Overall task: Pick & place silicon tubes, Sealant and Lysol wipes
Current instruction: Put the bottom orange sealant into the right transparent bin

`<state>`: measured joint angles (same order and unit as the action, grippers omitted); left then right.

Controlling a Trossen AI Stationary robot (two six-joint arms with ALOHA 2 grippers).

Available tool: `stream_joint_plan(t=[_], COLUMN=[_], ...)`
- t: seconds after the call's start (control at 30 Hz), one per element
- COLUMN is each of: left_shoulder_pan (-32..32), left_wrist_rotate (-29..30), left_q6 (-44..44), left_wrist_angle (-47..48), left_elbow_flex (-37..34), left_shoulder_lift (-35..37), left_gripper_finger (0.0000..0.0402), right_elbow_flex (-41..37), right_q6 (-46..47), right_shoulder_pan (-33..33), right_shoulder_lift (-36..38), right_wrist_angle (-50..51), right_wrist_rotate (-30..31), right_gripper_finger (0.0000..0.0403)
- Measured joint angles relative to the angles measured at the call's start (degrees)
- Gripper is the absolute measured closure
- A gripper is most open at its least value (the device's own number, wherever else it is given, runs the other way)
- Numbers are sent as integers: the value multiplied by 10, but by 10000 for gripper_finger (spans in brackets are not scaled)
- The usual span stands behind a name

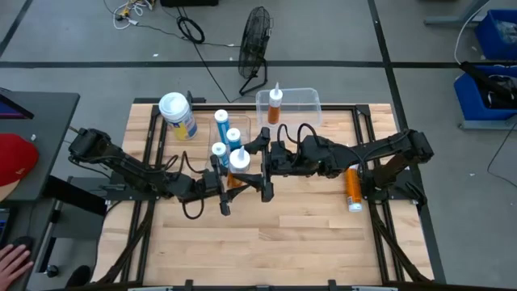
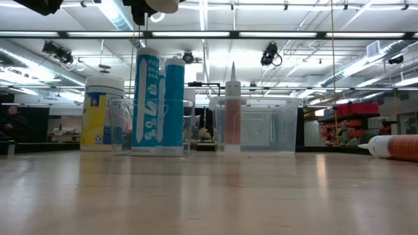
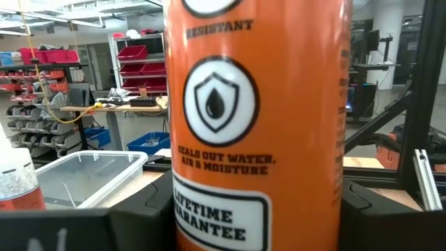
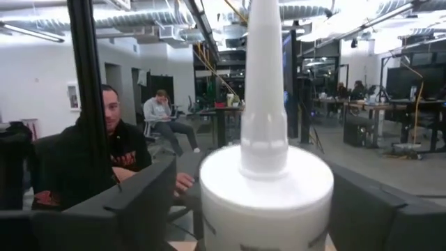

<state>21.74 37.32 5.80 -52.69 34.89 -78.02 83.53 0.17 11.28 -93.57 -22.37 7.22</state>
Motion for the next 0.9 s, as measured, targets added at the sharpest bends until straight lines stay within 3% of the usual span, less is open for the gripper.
stream_joint_plan(t=[0.4, 0.73, 0.9], left_shoulder_pan=[-1, -1, -1], left_wrist_rotate=[8, 5, -1], left_q6=[-2, -4, -4], left_wrist_angle=[6, 17, 9], left_elbow_flex=[0, 0, 0], left_shoulder_lift=[0, 0, 0], left_gripper_finger=[188, 188, 131], right_elbow_flex=[0, 0, -2], right_q6=[-2, -1, 5], right_shoulder_pan=[-3, -2, -1], right_shoulder_lift=[0, 0, -2], right_wrist_angle=[7, 27, 46], right_wrist_rotate=[5, 3, 12], right_gripper_finger=[197, 197, 197])
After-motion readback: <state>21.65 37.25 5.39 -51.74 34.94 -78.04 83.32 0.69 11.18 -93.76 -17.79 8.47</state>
